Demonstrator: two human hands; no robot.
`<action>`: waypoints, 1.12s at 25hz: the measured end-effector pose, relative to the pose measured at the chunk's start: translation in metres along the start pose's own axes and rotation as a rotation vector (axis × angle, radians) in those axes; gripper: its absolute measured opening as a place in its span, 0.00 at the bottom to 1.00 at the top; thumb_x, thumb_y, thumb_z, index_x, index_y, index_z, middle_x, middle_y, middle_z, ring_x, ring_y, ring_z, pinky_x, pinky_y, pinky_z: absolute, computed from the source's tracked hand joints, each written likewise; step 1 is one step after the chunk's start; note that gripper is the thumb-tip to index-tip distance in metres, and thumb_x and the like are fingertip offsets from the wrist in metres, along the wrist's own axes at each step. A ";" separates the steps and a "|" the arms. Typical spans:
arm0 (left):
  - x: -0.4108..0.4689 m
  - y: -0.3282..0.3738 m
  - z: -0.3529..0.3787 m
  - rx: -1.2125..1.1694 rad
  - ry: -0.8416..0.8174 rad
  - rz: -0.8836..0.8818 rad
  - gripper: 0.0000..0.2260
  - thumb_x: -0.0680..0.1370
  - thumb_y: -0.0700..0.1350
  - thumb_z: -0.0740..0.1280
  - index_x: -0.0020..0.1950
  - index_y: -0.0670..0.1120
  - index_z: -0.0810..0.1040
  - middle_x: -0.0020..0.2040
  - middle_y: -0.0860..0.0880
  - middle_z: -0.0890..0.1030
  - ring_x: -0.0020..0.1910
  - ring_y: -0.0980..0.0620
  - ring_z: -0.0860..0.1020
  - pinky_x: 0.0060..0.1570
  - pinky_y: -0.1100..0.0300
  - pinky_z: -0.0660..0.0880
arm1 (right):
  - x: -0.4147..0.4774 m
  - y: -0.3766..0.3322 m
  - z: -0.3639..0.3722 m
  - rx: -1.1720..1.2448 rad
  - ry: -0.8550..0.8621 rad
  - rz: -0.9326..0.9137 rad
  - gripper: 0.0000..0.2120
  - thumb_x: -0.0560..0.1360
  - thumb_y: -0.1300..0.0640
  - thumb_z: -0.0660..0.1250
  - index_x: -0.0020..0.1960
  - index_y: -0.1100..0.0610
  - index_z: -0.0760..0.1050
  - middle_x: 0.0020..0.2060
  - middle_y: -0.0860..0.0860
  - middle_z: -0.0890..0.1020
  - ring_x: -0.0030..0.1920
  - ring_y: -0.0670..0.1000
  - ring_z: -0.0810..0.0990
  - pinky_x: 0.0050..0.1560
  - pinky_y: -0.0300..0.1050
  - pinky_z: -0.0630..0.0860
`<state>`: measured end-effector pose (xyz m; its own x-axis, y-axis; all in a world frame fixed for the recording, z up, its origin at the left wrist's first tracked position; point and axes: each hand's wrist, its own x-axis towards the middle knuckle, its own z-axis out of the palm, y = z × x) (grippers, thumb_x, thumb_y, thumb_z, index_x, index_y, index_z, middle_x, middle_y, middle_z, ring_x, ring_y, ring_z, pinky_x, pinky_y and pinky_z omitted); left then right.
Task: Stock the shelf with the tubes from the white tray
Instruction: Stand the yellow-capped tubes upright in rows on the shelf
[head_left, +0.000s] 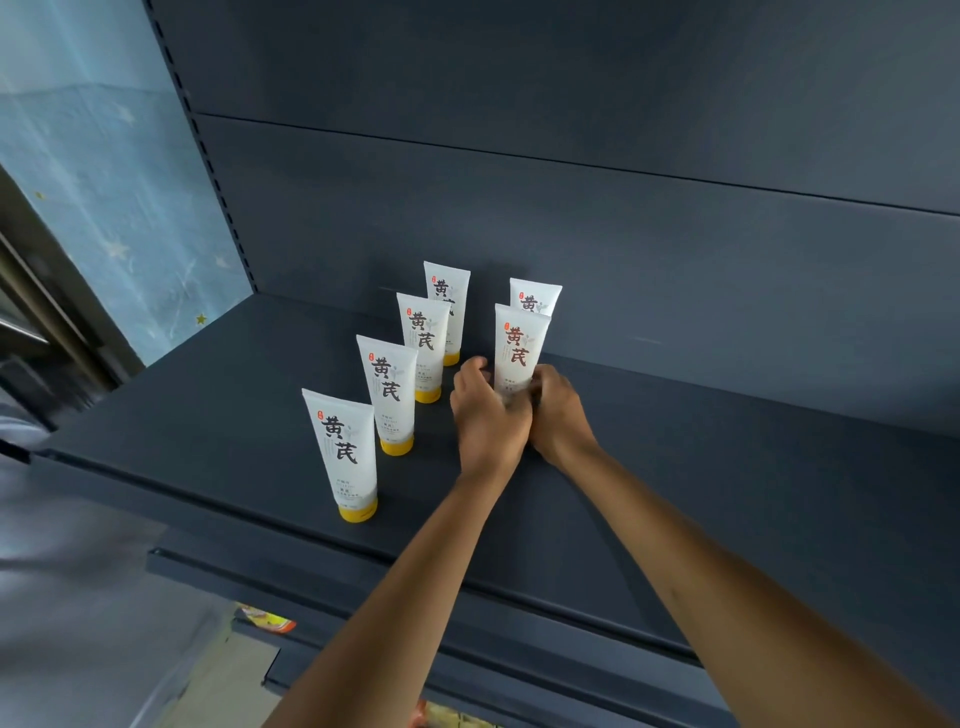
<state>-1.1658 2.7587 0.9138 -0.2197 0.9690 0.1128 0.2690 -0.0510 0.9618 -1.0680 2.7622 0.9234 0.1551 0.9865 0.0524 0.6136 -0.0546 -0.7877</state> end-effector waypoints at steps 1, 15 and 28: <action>-0.004 0.001 -0.002 0.014 0.003 -0.009 0.27 0.75 0.47 0.73 0.71 0.46 0.68 0.66 0.48 0.74 0.67 0.48 0.73 0.62 0.57 0.77 | -0.004 0.002 -0.003 -0.023 0.015 -0.004 0.19 0.77 0.48 0.69 0.64 0.55 0.72 0.60 0.51 0.78 0.56 0.50 0.79 0.55 0.48 0.79; -0.189 0.029 -0.024 -0.061 -0.039 0.161 0.21 0.75 0.42 0.72 0.67 0.47 0.72 0.59 0.54 0.73 0.60 0.53 0.74 0.57 0.46 0.79 | -0.198 0.054 -0.080 -0.073 0.119 -0.100 0.19 0.75 0.56 0.73 0.65 0.53 0.74 0.53 0.46 0.74 0.45 0.43 0.74 0.47 0.39 0.75; -0.404 -0.036 0.007 -0.073 -0.301 0.178 0.18 0.76 0.47 0.69 0.64 0.50 0.73 0.60 0.55 0.75 0.56 0.52 0.77 0.48 0.57 0.78 | -0.441 0.178 -0.165 -0.055 0.347 0.031 0.17 0.76 0.57 0.73 0.63 0.50 0.75 0.51 0.45 0.74 0.46 0.46 0.75 0.45 0.34 0.73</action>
<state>-1.0797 2.3706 0.8322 0.1134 0.9707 0.2117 0.2086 -0.2316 0.9502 -0.8994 2.2915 0.8610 0.4225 0.8734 0.2422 0.6438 -0.1011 -0.7585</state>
